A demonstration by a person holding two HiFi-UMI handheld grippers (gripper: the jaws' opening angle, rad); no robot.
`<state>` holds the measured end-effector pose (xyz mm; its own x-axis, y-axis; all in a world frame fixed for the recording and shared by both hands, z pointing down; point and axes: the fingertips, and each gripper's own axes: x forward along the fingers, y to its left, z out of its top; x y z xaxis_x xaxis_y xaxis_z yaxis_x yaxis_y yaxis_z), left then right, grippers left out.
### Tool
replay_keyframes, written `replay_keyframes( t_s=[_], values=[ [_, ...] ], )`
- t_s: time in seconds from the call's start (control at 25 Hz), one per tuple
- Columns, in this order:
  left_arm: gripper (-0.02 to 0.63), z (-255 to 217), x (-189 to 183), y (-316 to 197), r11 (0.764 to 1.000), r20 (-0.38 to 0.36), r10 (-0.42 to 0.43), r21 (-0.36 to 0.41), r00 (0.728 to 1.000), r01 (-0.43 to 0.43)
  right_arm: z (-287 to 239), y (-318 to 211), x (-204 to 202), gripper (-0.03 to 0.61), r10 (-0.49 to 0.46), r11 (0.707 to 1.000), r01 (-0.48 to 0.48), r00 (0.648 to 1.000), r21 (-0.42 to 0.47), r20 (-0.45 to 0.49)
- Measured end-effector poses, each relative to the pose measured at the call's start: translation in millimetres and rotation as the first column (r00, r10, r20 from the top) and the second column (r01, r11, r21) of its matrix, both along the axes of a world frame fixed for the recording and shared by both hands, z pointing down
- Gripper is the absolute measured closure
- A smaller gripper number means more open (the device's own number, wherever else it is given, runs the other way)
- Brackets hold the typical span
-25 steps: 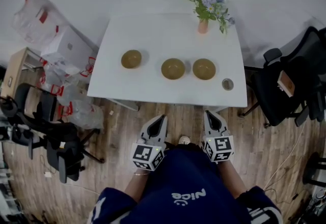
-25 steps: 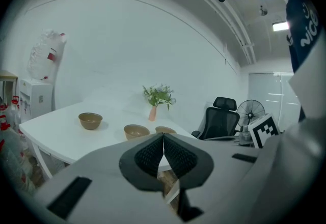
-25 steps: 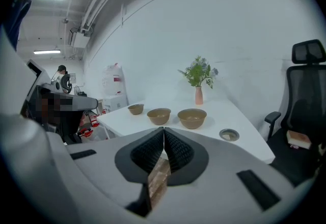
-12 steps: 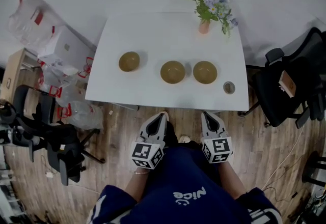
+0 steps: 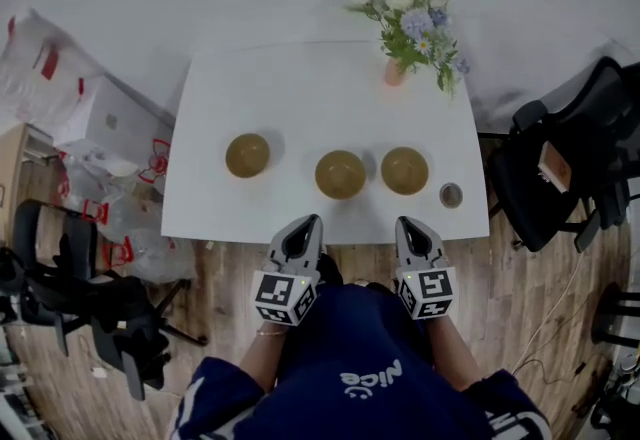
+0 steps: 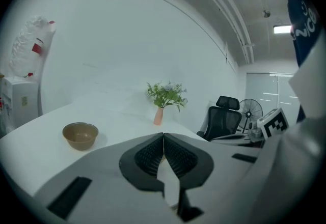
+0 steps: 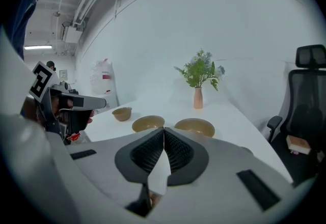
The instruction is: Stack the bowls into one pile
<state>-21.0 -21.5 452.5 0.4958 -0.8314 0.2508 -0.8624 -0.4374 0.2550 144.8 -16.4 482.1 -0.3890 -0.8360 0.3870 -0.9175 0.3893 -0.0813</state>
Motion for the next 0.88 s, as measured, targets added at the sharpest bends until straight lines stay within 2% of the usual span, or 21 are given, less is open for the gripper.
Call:
replay_keyframes(
  t_s=[0.2,0.44,0.6,0.8,0.88],
  values=[
    [0.595,-2,-16,-37,0.999,-0.012,0.048,0.009,0.999,-0.048,-4,-30,-17,0.555,0.055,0.998,-0.055,0.998,0.009,-0.003],
    [0.595,1,-41,-66,0.995,-0.010,0.099,0.018,0.995,-0.099,-6,-58,-44,0.555,0.089,0.995,-0.086,0.994,0.047,-0.063],
    [0.595,-1,-53,-81,0.992,-0.005,0.123,0.029,0.992,-0.123,-2,-68,-64,0.555,0.067,0.997,-0.064,0.995,0.039,-0.079],
    [0.595,-2,-70,-92,0.995,0.000,0.102,0.022,0.995,-0.102,0,-78,-82,0.555,0.075,0.997,-0.074,0.997,0.026,-0.034],
    [0.595,-1,-75,-96,0.996,-0.001,0.085,0.013,0.996,-0.085,-1,-84,-87,0.555,0.043,0.999,-0.041,0.997,0.033,-0.064]
  ],
)
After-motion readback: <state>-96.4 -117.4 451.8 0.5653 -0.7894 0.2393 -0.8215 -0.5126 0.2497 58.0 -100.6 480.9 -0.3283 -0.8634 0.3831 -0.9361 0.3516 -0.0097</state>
